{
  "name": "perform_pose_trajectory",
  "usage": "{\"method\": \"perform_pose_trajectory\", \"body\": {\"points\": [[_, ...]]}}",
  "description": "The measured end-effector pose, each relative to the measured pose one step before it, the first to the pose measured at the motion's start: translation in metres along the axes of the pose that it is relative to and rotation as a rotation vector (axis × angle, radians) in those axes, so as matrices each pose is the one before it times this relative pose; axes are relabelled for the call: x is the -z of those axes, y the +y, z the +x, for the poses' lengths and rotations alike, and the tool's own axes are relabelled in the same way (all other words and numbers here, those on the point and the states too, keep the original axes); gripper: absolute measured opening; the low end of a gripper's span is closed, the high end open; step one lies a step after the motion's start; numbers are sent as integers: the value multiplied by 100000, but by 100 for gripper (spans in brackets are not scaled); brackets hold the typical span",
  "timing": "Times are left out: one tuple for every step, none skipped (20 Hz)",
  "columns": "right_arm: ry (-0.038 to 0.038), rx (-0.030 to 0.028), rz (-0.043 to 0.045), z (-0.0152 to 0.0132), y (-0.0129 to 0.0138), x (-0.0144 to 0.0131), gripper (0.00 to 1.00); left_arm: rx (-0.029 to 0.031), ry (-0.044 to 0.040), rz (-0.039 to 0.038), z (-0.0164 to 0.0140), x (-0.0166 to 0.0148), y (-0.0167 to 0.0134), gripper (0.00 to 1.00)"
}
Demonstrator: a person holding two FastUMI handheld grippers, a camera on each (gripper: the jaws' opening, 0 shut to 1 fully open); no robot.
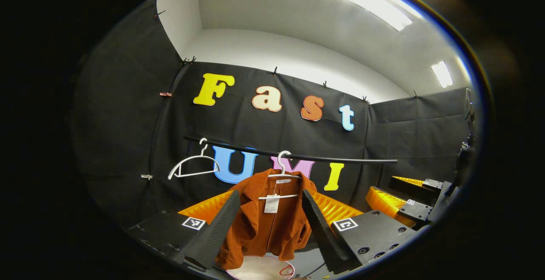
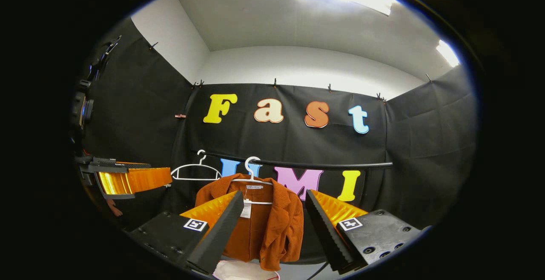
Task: Grasp the clothes on the hanger with both hands and then place them into the laundry hamper below.
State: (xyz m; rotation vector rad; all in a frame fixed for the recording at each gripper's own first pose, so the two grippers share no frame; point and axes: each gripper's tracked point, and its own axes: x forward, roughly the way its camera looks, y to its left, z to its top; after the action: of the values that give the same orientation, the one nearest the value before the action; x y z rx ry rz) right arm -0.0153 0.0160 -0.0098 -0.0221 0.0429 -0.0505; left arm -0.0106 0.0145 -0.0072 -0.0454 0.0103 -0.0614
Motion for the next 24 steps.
{"method": "perform_pose_trajectory", "body": {"points": [[346, 846, -5, 98, 123, 291, 96, 636, 522, -222, 237, 306, 298, 93], [522, 1028, -214, -55, 74, 212, 96, 497, 477, -283, 261, 222, 282, 93], [486, 998, -548, 41, -81, 315, 96, 572, 375, -370, 203, 288, 227, 93], [83, 956, -712, 138, -75, 156, 96, 763, 273, -365, 293, 272, 107, 93], [257, 729, -692, 224, -48, 245, 96, 582, 641, -363, 302, 399, 114, 93], [530, 272, -610, 290, 128, 460, 96, 701, 420, -345, 293, 293, 21, 93], [194, 130, -364, 461, 56, 415, 96, 856, 249, -220, 504, 301, 78, 93], [394, 129, -183, 484, 18, 471, 96, 333, 361, -18, 504, 244, 25, 93], [532, 66, 18, 599, 5, 449, 96, 403, 689, 376, 618, 429, 62, 93], [440, 79, 223, 571, -149, 382, 96, 108, 566, 525, 674, 264, 92, 93], [248, -244, 352, 697, -27, 455, 96, -423, 640, 480, 632, 396, 175, 93], [-326, -216, 416, 842, -75, 289, 96, -503, 1032, 304, 727, 463, 276, 93], [-565, -10, 397, 894, -179, 502, 96, -512, 1036, 305, 805, 543, 147, 93], [-465, -79, 213, 927, -47, 745, 96, -736, 928, 402, 880, 476, 146, 93], [201, -530, 200, 1155, 51, 924, 96, -1225, 663, 370, 954, 544, 397, 93], [429, -1276, 532, 1251, 229, 1097, 96, -1999, 93, 109, 947, 344, 407, 93], [-498, -1876, 852, 1325, 341, 772, 96, -2623, -755, -547, 953, 304, 423, 93], [-33, -1900, 717, 1335, 141, 735, 96, -2626, -621, -1290, 994, 214, 265, 93], [-409, -1762, 243, 1206, 12, 658, 96, -2028, -519, -1777, 1086, 564, 194, 93], [-1173, -1145, -190, 1074, -132, 425, 96, -1731, -68, -1367, 1032, 584, -11, 93], [-1031, -1278, -314, 1086, -142, 467, 96, -2944, 543, -823, 911, 865, 401, 93], [-469, -1448, -262, 1065, -65, 707, 96, -4088, 1015, -260, 896, 853, 625, 93], [106, -1832, -191, 1058, -34, 911, 96, -4111, 534, -244, 1015, 894, 733, 93], [740, -1205, -435, 884, -117, 893, 96, -2362, -359, -515, 840, 451, 310, 93]]}}
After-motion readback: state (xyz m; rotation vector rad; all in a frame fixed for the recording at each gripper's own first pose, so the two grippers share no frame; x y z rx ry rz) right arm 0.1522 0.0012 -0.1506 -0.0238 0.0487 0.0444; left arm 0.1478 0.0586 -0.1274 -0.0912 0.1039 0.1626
